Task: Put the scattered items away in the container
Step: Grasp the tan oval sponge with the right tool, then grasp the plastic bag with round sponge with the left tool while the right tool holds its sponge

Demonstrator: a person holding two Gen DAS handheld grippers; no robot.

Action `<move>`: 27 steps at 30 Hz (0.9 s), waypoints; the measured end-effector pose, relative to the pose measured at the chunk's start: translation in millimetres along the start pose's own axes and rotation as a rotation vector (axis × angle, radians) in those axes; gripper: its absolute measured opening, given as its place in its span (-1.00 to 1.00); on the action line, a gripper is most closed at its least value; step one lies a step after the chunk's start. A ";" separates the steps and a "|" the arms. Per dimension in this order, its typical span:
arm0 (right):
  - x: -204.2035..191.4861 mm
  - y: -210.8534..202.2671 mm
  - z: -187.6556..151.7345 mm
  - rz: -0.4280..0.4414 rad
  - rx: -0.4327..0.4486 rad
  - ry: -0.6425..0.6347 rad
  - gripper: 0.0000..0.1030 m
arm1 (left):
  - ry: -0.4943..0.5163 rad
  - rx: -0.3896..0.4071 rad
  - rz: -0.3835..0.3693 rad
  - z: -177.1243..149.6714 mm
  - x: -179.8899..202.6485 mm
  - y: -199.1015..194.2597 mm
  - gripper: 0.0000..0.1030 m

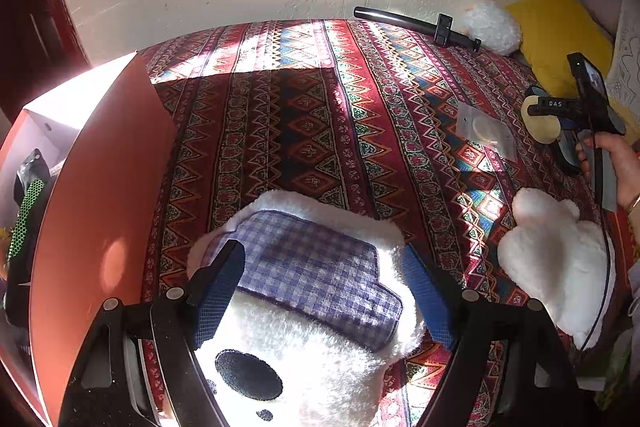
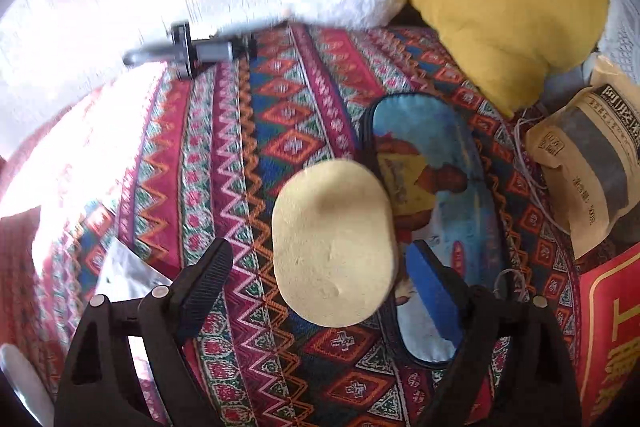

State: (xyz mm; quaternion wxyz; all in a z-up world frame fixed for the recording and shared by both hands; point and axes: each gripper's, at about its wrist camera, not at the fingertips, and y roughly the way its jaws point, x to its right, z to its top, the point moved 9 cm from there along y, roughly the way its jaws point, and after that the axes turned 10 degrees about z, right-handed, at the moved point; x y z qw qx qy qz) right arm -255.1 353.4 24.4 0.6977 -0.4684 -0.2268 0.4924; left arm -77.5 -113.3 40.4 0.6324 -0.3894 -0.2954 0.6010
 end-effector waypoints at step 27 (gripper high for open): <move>24.3 -227.8 -110.0 0.996 0.601 0.682 0.44 | 0.341 0.026 -0.331 66.4 254.3 16.0 0.58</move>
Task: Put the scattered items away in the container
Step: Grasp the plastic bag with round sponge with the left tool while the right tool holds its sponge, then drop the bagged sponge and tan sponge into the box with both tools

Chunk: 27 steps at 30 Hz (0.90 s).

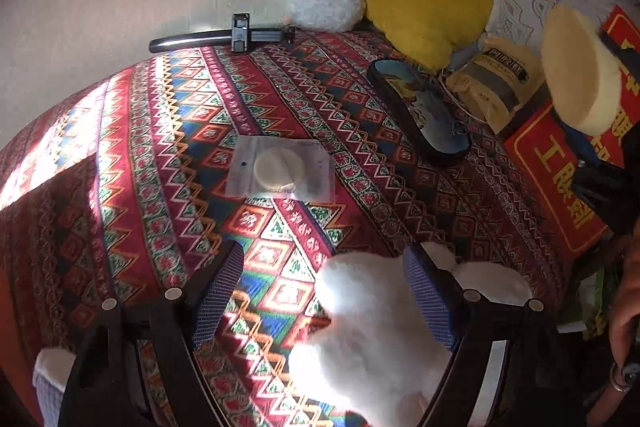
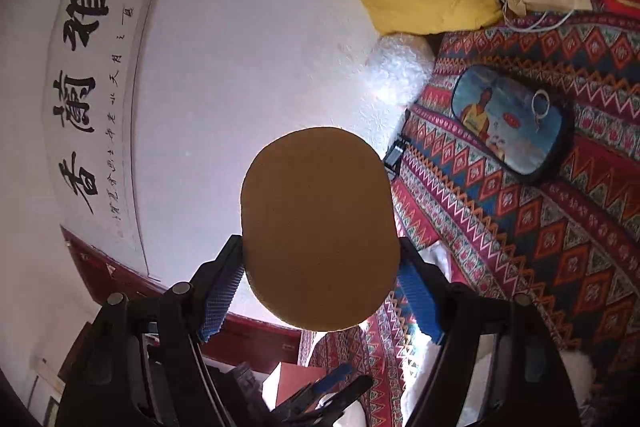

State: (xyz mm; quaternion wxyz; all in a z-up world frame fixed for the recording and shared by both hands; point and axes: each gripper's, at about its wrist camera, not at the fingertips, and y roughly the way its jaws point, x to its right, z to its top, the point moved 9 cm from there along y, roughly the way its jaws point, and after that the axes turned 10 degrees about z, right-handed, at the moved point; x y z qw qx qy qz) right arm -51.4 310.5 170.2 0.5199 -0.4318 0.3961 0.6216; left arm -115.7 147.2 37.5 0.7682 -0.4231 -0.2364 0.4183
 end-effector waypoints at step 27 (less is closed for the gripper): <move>4.8 27.8 2.5 -0.045 -0.086 -0.062 0.44 | -0.279 0.128 0.178 6.8 -118.0 -96.9 -0.91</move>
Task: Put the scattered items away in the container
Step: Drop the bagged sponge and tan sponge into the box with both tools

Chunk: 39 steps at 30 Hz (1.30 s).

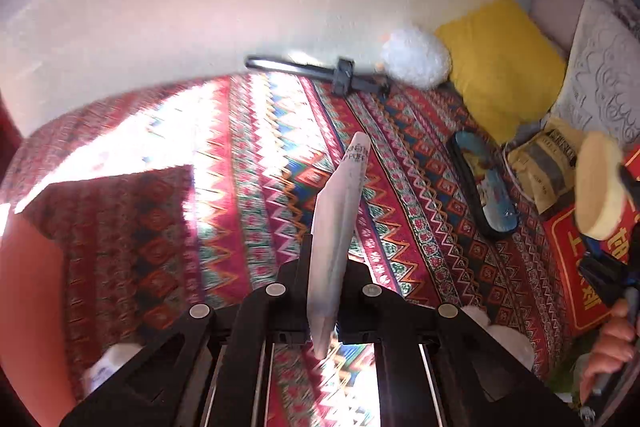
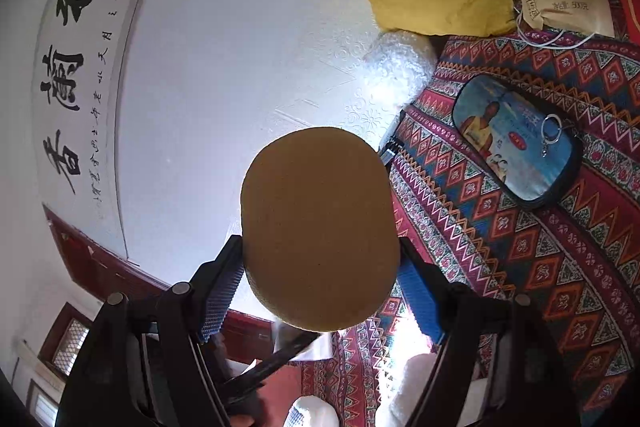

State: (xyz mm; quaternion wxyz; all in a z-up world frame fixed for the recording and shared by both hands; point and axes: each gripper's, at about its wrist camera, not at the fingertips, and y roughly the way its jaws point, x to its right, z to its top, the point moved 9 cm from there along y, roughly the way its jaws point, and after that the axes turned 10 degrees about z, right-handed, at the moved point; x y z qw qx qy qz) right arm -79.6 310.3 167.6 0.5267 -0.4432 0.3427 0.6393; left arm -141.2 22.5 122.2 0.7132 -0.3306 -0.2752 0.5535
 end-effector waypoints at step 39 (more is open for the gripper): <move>-251.1 149.9 -337.5 0.226 -0.492 -0.490 0.79 | -0.629 0.447 0.265 -122.1 -419.8 -257.9 0.99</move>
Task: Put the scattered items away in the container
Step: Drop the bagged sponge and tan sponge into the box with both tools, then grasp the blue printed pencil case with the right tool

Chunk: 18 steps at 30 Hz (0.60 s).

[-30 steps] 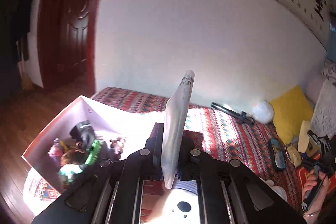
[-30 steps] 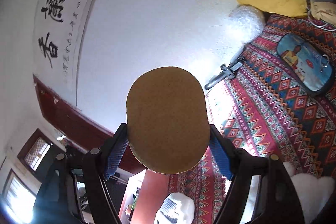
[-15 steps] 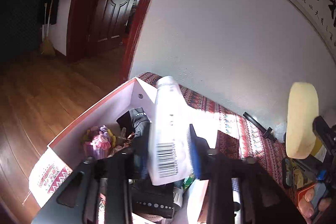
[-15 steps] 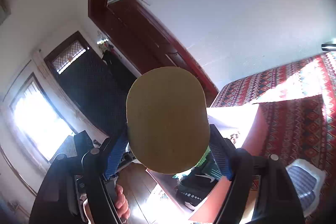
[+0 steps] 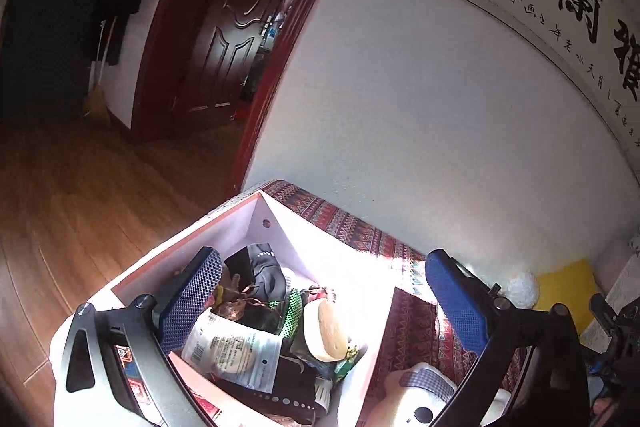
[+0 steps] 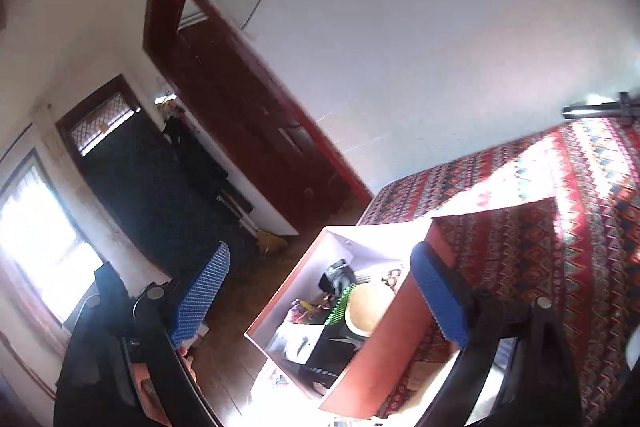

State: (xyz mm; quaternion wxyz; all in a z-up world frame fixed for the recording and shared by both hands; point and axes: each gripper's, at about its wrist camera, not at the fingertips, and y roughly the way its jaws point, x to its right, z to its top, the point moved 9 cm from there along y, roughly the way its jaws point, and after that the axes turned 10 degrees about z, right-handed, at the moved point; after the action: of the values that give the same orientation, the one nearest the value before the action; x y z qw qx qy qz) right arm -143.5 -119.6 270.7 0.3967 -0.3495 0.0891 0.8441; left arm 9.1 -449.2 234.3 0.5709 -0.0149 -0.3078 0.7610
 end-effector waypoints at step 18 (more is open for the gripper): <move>231.1 -346.4 70.3 -0.311 0.583 0.428 0.99 | 0.875 -0.499 0.092 -274.3 203.1 67.1 0.99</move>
State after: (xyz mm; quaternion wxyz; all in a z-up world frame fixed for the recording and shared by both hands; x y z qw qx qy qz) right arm -28.4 282.8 213.9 0.5749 -0.3996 0.3520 0.6212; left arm -16.5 -157.6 46.3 0.5913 -0.4819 -0.2112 0.6112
